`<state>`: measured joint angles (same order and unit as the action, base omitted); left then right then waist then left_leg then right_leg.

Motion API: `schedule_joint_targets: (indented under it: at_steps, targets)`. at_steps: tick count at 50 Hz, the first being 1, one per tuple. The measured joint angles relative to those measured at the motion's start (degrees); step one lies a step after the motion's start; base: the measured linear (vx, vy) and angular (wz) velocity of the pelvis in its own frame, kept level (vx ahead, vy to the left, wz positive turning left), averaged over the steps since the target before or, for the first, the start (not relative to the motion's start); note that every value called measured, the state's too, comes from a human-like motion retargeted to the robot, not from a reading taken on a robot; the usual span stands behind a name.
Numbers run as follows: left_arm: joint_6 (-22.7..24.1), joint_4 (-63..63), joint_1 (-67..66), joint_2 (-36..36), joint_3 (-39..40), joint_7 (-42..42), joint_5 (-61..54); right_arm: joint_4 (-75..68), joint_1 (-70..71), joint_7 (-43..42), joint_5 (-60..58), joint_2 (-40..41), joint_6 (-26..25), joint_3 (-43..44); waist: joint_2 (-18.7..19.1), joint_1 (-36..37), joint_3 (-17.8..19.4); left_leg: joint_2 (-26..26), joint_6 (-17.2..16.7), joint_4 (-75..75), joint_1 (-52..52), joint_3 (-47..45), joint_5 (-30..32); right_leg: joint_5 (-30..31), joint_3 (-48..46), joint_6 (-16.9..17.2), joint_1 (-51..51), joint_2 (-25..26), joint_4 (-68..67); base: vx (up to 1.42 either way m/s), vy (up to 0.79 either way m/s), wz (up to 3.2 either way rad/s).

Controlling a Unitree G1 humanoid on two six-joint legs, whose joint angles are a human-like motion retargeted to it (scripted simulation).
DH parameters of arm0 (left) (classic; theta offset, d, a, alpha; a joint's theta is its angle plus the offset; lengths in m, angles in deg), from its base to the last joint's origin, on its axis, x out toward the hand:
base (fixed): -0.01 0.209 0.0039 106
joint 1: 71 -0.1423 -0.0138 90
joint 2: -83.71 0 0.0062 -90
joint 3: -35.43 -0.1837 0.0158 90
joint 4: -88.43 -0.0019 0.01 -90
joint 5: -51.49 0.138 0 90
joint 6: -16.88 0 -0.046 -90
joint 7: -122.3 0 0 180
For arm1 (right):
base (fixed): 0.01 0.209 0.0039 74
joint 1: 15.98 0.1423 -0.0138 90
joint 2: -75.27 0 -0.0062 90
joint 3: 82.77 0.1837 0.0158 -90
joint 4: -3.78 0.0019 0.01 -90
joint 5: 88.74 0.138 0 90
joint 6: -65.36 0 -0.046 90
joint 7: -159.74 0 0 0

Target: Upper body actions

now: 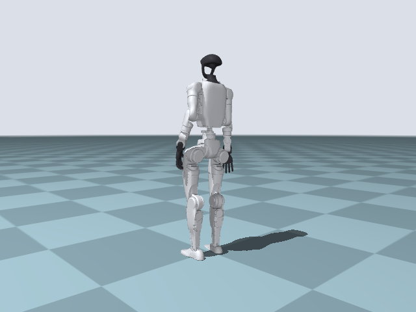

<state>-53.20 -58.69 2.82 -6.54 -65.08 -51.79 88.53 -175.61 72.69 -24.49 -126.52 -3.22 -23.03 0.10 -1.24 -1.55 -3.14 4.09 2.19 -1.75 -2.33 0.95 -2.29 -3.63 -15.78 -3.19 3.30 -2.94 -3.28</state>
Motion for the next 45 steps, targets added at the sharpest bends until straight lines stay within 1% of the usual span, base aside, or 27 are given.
schedule_joint_targets:
  at_steps: [6, 10, 13, 16, 20, 24, 27, 32, 40, 45]
  targets:
    - [2.4, 4.0, -3.0, 2.2, 0.2, 0.7, -2.5, -0.5, 0.2, -0.1, 0.2, -0.1, 0.3, 0.4, 0.3, 0.1, 0.0, -0.1, -0.1, 0.0, 0.0, -0.1, 0.0, -0.1, 0.0, 0.0, 0.0, 0.0, 0.0, 0.00, 0.00, 0.00]
    - [2.8, 4.6, -4.5, 2.1, 0.5, 0.3, -3.3, -0.6, 0.2, -0.1, 0.3, 0.0, 0.3, 0.4, 0.3, 0.2, -0.1, -0.1, -0.1, 0.0, 0.0, -0.2, 0.0, -0.1, 0.0, 0.0, -0.1, 0.0, 0.0, 0.00, 0.00, 0.00]
    - [2.2, 3.1, -4.2, 1.0, 0.5, -2.6, -1.7, -0.7, 0.1, 0.0, 0.3, 0.0, 0.3, 0.4, 0.3, 0.2, -0.1, -0.1, -0.1, 0.0, 0.0, -0.2, 0.0, -0.1, -0.1, 0.0, -0.1, 0.0, 0.1, 0.00, 0.00, 0.00]
    - [1.0, -1.9, -1.7, -1.1, 0.2, -6.9, 1.1, -1.0, 0.4, 0.1, 0.4, 0.2, 0.3, 0.4, 0.0, 0.4, -0.1, 0.0, 0.0, 0.0, -0.1, -0.2, 0.0, -0.1, -0.2, 0.1, -0.1, -0.1, 0.0, 0.00, 0.00, 0.00]
    - [-1.3, -11.9, 3.2, -4.1, 0.1, -11.3, 3.5, -1.2, 0.6, 0.1, 0.4, 0.5, 0.2, 0.4, -0.3, 0.3, -0.1, 0.2, 0.0, 0.0, -0.2, 0.4, 0.1, -0.2, -0.8, 0.1, -0.2, -0.3, -0.1, 0.00, 0.00, 0.00]
    - [-4.1, -20.4, 7.6, -5.2, -1.4, -11.4, 4.9, -1.4, 0.7, -0.1, -0.1, 0.8, 0.1, -0.2, -0.5, -0.1, -0.2, 0.3, 0.0, 0.0, -0.2, 0.8, 0.3, -0.2, -1.2, 0.2, -0.3, -0.4, 0.0, 0.00, 0.00, 0.00]
    - [-5.3, -22.5, 9.1, -5.5, -1.8, -9.6, 6.3, -1.5, 1.2, -0.2, -0.8, 1.0, -0.2, -0.3, -0.6, -0.3, -0.1, 0.3, 0.0, 0.1, -0.1, 0.7, 0.3, -0.2, -1.1, 0.2, -0.3, -0.4, -0.1, 0.00, 0.00, 0.00]
    - [-3.2, -17.6, 7.2, -5.7, -1.5, -11.4, 7.2, -1.4, 1.2, -0.4, -1.1, 0.8, 0.0, 0.0, -0.4, -0.2, 0.1, 0.1, 0.0, 0.0, 0.0, 0.3, 0.1, 0.0, -0.2, 0.1, 0.0, -0.1, -0.1, 0.00, 0.00, -0.07]
    - [2.0, -6.6, 0.2, -4.8, 1.3, -14.9, 4.4, -1.5, 0.7, -0.2, 0.9, 0.3, 0.2, 1.1, 0.1, 1.3, 0.0, -0.2, 0.0, 0.2, 0.5, -1.9, -0.3, 0.1, 2.2, -0.3, 0.1, 0.7, 0.1, 0.01, 0.01, -0.26]
    - [2.8, -2.9, -2.9, -3.6, 4.8, -23.1, 6.9, -1.4, 0.6, -0.2, 0.6, 0.0, 0.2, 1.4, 0.5, 1.7, 0.0, -0.3, 0.0, 0.2, 0.5, -2.3, -0.4, 0.1, 2.4, -0.4, 0.2, 0.8, 0.1, 0.00, 0.00, 0.00]
